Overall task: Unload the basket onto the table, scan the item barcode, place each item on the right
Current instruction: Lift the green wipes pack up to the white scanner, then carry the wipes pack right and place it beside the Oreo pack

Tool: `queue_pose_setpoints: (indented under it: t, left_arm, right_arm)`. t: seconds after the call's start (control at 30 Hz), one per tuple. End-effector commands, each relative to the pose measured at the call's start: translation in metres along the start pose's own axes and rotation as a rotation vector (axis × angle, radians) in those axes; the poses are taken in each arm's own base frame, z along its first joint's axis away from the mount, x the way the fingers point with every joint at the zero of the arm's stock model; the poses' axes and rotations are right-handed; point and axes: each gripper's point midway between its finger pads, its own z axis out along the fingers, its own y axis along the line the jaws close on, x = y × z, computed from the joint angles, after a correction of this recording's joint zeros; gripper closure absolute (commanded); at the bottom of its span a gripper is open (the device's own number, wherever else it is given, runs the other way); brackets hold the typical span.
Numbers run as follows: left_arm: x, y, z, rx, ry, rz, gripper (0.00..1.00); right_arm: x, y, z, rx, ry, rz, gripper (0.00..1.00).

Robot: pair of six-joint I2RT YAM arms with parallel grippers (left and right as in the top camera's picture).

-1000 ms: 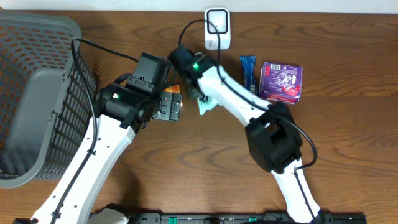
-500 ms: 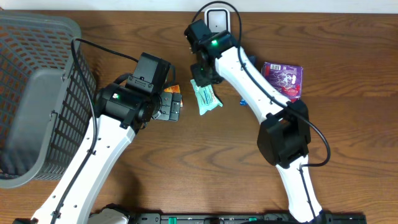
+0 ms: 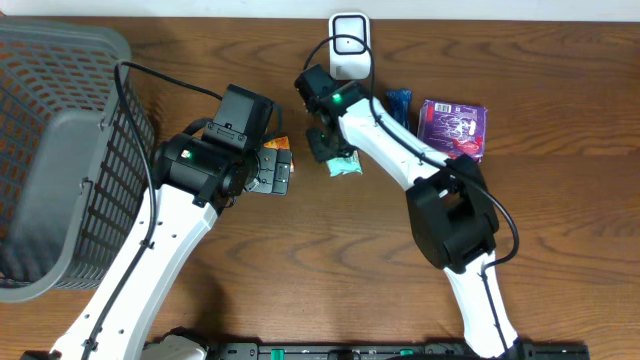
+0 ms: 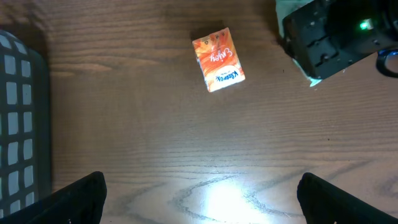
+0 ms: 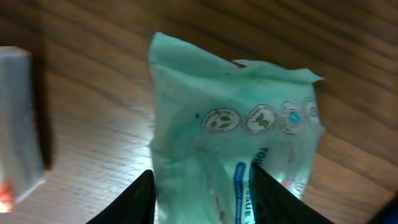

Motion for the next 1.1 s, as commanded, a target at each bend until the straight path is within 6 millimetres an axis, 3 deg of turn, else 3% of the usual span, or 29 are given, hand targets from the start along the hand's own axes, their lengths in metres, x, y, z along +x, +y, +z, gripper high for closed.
queue_pose_setpoints:
  t: [0.0,0.23,0.3,0.37,0.4,0.53,0.7,0.87,0.93,1.07]
  left_arm:
    - [0.001,0.002,0.002,-0.011,0.005,-0.013,0.02]
    - [0.001,0.002,0.002,-0.011,0.005,-0.013,0.02]
    - [0.001,0.002,0.002,-0.011,0.005,-0.013,0.02]
    - [0.001,0.002,0.002,-0.011,0.005,-0.013,0.02]
    - [0.001,0.002,0.002,-0.011,0.005,-0.013,0.02]
    - [0.001,0.002,0.002,-0.011,0.005,-0.013,0.02]
    - [0.001,0.002,0.002,-0.011,0.005,-0.013,0.02]
    - [0.001,0.002,0.002,-0.011,0.005,-0.013,0.02]
    - [0.001,0.002,0.002,-0.011,0.005,-0.013,0.02]
    - [0.001,0.002,0.002,-0.011,0.005,-0.013,0.02]
  right_arm:
    - [0.018,-0.028,0.021,0.041,0.074,0.059,0.56]
    - [0.019,-0.029,0.023,0.042,0.075,0.059,0.54]
    - [0.021,-0.030,0.024,0.044,0.081,0.062,0.65]
    - [0.023,-0.028,0.026,0.039,0.082,0.061,0.93]
    - [0.023,-0.028,0.026,0.037,0.081,0.079,0.99]
    - [0.015,-0.012,0.009,-0.150,0.088,0.136,0.99]
    - [-0.018,0.000,-0.036,-0.584,0.044,0.235,0.99]
    - [-0.037,-0.020,-0.064,-0.884,-0.005,0.305,0.99]
    - [-0.042,-0.020,-0.073,-1.015,-0.039,0.297,0.99]
    - [-0.041,-0.020,-0.057,-1.050,-0.031,0.374,0.98]
